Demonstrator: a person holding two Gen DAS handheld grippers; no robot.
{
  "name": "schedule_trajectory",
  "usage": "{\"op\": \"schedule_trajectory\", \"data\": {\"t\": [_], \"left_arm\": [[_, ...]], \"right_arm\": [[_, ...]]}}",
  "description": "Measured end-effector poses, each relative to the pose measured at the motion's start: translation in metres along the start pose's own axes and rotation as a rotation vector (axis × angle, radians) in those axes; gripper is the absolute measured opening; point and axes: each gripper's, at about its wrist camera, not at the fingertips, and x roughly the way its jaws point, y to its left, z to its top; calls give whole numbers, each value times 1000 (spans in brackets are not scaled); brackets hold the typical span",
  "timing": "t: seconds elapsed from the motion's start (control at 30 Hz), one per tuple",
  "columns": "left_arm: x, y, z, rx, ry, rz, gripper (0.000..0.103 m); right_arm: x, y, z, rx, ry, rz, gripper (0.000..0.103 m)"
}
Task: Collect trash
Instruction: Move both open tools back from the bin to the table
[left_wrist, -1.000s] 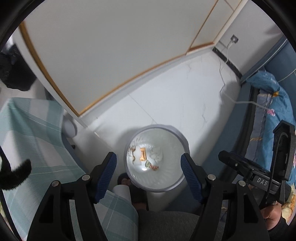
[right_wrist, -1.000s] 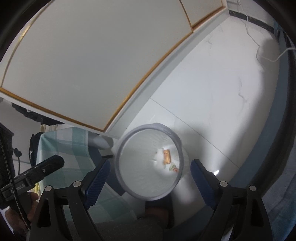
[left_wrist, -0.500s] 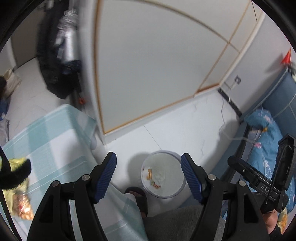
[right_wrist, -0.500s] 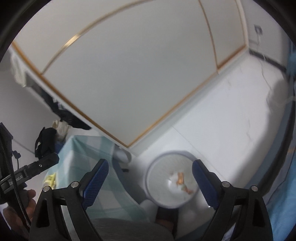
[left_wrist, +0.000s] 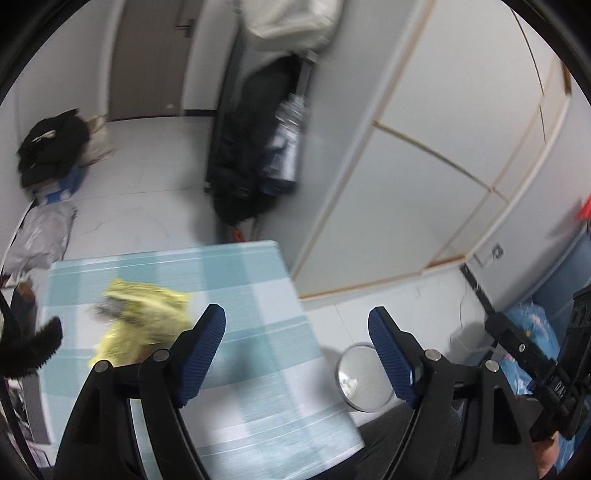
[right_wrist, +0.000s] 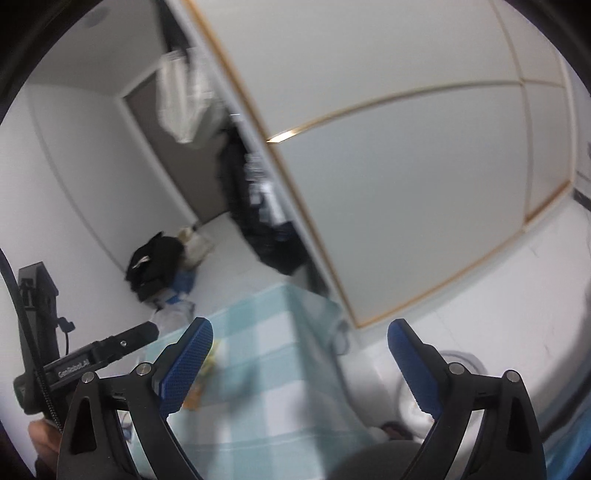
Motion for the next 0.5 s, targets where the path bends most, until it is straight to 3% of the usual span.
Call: {"op": "schedule_trajectory", "data": {"t": [0.17, 0.5], "left_arm": [[-36, 52, -6, -96, -103, 45, 77], [-52, 130, -36, -210, -148, 186, 77]], "right_arm": [[9, 54, -15, -91, 2, 63, 96], [53, 119, -63, -185, 94, 154, 96]]}}
